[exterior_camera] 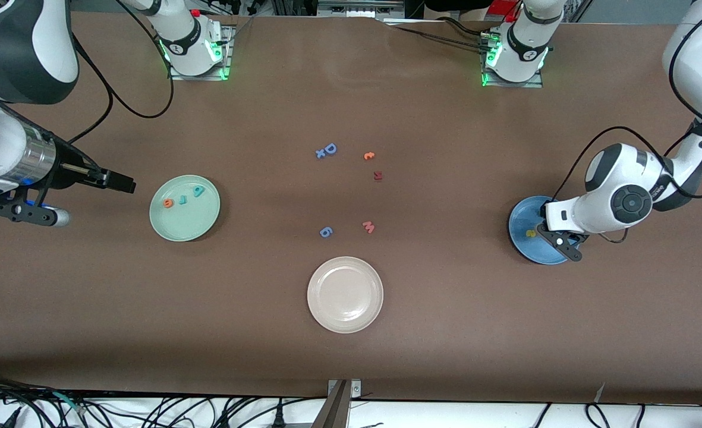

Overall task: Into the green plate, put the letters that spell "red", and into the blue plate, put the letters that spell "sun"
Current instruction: 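Place the yellow u on the blue plate while the right gripper withdraws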

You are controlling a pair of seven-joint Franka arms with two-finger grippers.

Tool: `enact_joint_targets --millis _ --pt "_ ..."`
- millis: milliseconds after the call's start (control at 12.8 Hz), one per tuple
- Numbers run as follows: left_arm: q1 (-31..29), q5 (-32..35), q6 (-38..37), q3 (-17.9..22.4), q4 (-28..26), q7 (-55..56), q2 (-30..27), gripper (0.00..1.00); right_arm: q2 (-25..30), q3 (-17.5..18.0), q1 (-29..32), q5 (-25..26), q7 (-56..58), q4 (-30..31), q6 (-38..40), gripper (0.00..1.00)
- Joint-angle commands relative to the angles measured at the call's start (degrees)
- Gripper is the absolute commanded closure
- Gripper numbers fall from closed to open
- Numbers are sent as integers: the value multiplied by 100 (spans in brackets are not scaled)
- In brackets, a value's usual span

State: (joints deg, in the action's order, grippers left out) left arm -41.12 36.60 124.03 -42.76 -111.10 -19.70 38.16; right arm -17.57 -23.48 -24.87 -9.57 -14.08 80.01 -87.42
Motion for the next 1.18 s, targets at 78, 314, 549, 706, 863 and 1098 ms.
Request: enact_joint_targets --millis 78,314,549,706,863,1098 --pt "52 234 60 22 150 -148 157 1 -45 1560 1366 436 38 -179 -82 0" --pt "61 207 -10 -48 150 -262 34 0 -45 2644 2379 1008 46 -179 -82 0" --pt "34 50 -247 -240 142 -262 -360 0 -27 2831 2540 1177 46 -179 -21 0" --pt "34 -458 -580 -496 246 -218 -712 0 139 2962 2566 1124 20 -179 154 0" --pt "130 -1056 -1315 -890 876 -61 -766 0 227 2963 2644 1115 72 -179 173 0" --pt "727 -1102 -2512 -954 1923 746 -766 0 201 2954 2803 1045 29 -179 173 0"
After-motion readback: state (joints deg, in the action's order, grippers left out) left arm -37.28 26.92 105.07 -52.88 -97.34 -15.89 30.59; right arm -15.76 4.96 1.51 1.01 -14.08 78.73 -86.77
